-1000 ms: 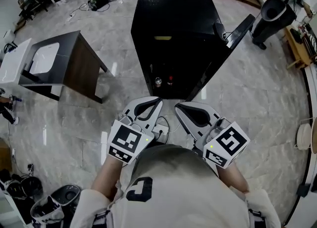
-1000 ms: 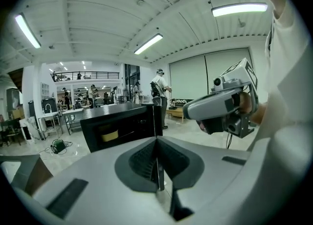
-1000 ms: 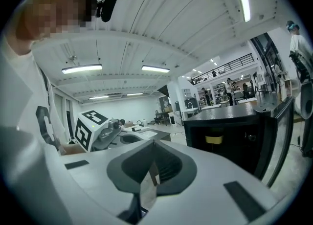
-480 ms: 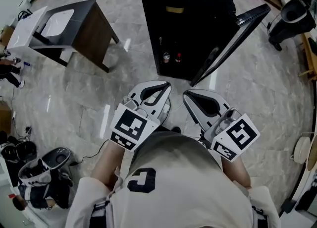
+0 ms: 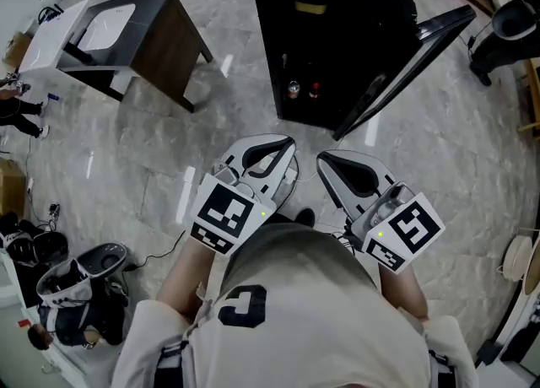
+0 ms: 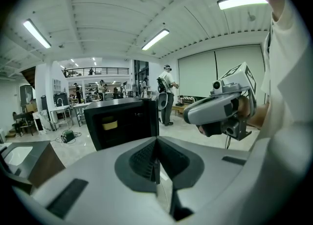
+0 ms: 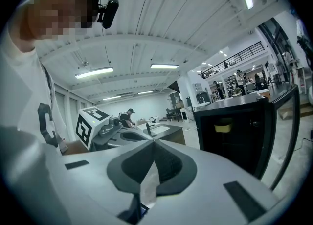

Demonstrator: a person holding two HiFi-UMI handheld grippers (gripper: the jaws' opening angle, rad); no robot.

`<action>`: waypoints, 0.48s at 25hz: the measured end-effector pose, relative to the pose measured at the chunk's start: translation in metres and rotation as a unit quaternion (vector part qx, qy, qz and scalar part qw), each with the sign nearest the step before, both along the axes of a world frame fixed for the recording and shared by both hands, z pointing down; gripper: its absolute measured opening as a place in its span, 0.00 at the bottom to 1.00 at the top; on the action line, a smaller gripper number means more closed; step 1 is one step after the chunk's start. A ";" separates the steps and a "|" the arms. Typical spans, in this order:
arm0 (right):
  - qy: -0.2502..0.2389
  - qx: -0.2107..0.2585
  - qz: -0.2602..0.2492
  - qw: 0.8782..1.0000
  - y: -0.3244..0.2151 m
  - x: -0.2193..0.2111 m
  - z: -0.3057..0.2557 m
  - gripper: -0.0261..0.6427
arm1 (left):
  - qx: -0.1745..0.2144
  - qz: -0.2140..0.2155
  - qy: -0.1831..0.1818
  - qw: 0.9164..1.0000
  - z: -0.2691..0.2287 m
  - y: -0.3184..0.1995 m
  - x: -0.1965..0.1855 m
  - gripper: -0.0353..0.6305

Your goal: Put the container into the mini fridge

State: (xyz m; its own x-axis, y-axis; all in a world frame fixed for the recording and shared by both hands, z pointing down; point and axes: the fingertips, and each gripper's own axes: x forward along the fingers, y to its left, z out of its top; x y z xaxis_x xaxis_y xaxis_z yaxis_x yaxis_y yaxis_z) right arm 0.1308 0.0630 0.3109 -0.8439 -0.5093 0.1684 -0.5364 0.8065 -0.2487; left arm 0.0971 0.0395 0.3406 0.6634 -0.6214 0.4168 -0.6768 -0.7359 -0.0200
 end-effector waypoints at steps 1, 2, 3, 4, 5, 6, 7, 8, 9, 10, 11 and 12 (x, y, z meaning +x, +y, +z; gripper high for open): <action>0.001 -0.001 0.000 1.000 -0.002 -0.005 0.001 0.08 | 0.001 0.001 0.000 1.000 0.001 -0.002 -0.004 0.14; 0.002 0.000 0.000 1.000 -0.004 -0.010 0.001 0.08 | 0.001 0.002 -0.001 1.000 0.001 -0.004 -0.008 0.14; 0.003 0.001 0.000 1.000 -0.007 -0.015 0.001 0.08 | 0.003 0.002 -0.003 1.000 0.002 -0.006 -0.014 0.14; 0.003 0.004 0.000 1.000 -0.010 -0.021 -0.001 0.08 | 0.004 0.002 -0.005 1.000 0.003 -0.010 -0.020 0.14; 0.004 0.006 0.000 1.000 -0.013 -0.027 -0.003 0.08 | 0.005 0.001 -0.007 1.000 0.003 -0.014 -0.027 0.14; 0.005 0.007 0.001 1.000 -0.017 -0.034 -0.006 0.08 | 0.005 0.000 -0.008 1.000 0.003 -0.018 -0.035 0.14; 0.006 0.008 0.001 1.000 -0.020 -0.041 -0.007 0.08 | 0.003 -0.002 -0.009 1.000 0.004 -0.022 -0.043 0.14; 0.007 0.008 0.002 1.000 -0.022 -0.047 -0.009 0.08 | 0.001 -0.003 -0.008 1.000 0.004 -0.025 -0.051 0.14; 0.008 0.008 0.003 1.000 -0.024 -0.054 -0.010 0.08 | 0.000 -0.003 -0.006 1.000 0.005 -0.029 -0.059 0.14; 0.008 0.008 0.003 1.000 -0.026 -0.061 -0.010 0.08 | -0.001 -0.002 -0.004 1.000 0.005 -0.032 -0.066 0.14; 0.008 0.007 0.004 1.000 -0.028 -0.067 -0.010 0.08 | -0.001 0.000 -0.003 1.000 0.006 -0.035 -0.073 0.14; 0.009 0.005 0.006 1.000 -0.030 -0.074 -0.009 0.08 | -0.001 0.003 -0.002 1.000 0.007 -0.039 -0.079 0.14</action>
